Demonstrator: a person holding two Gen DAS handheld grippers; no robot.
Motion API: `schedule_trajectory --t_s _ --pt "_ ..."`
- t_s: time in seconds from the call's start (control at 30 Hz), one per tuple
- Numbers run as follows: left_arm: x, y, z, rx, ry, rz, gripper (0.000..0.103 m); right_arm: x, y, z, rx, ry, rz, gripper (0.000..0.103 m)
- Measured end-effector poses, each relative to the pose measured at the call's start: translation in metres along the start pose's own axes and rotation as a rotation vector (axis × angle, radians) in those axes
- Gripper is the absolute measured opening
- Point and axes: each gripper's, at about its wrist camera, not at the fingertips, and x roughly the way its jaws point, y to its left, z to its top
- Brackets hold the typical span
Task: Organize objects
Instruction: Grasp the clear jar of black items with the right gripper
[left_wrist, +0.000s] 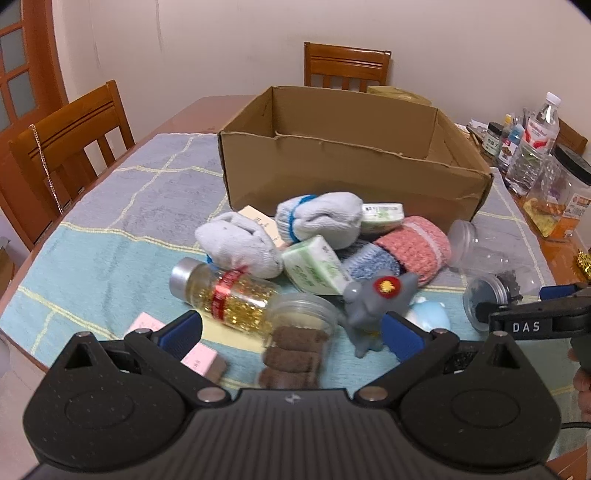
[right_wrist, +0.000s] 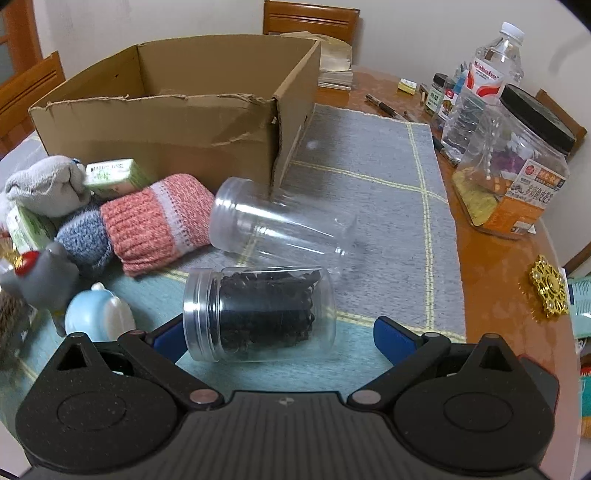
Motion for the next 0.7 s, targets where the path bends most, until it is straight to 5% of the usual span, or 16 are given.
schedule_trajectory --t_s 0.23,0.7 --pt "-0.004 -0.015 -0.001 -0.064 -0.005 0.006 0.102 0.002 -0.009 -0.005 -0.045 -0.012 0.048 0.103" --pt "0.005 -0.048 -0.005 -0.101 0.025 -0.017 0.1 0.0 0.0 0.0 -0.169 -0.043 0.125 0.08"
